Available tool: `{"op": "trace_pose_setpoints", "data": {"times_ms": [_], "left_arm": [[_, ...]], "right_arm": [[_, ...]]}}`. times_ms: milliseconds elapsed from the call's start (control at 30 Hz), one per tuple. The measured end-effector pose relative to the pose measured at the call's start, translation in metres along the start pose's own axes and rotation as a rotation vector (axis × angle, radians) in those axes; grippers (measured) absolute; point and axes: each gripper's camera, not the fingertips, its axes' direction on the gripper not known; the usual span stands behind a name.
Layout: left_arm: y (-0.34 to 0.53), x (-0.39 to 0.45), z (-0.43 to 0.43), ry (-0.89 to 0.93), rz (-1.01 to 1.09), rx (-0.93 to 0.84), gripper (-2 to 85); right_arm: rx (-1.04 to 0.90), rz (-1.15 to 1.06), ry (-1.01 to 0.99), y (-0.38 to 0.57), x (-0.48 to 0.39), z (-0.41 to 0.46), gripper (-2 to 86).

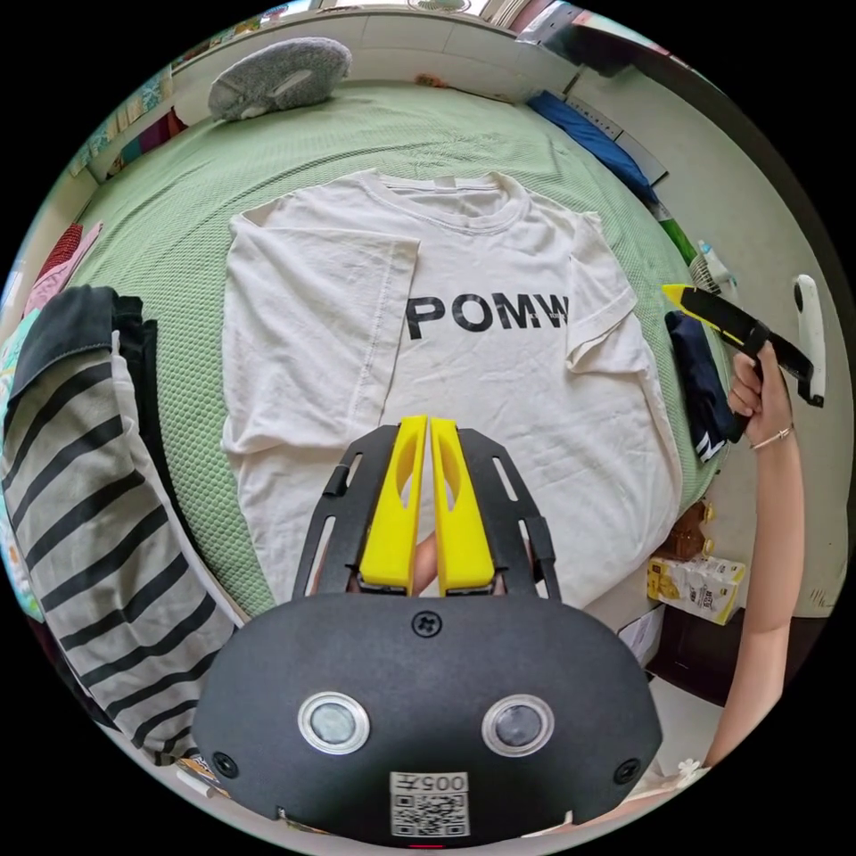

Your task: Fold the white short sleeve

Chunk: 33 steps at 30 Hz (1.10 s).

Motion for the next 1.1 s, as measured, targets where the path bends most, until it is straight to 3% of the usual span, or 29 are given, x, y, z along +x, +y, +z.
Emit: {"op": "trace_pose_setpoints", "data": {"times_ms": [300,500,700,900,1100], "left_arm": [[-0.006,-0.008,0.005,-0.021,-0.002,-0.011,0.0],[-0.012,-0.016,0.008,-0.017,-0.005,-0.015,0.1],[-0.017,-0.019,0.01,-0.022,0.0,-0.023,0.1],[-0.02,-0.021,0.01,-0.039,0.006,-0.034,0.0],[-0.025,-0.033,0.004,-0.033,-0.009,-0.025,-0.1]], "right_arm": [[-0.099,0.25,-0.018,-0.026,0.057,0.055,8.5],[-0.014,0.261,-0.034,-0.031,0.055,0.049,0.4],[0.078,0.111,-0.212,-0.052,0.003,0.02,0.4],[0.073,-0.119,-0.301,-0.076,-0.078,0.013,6.9],[0.001,-0.041,-0.039,-0.067,-0.061,0.037,6.0]]}}
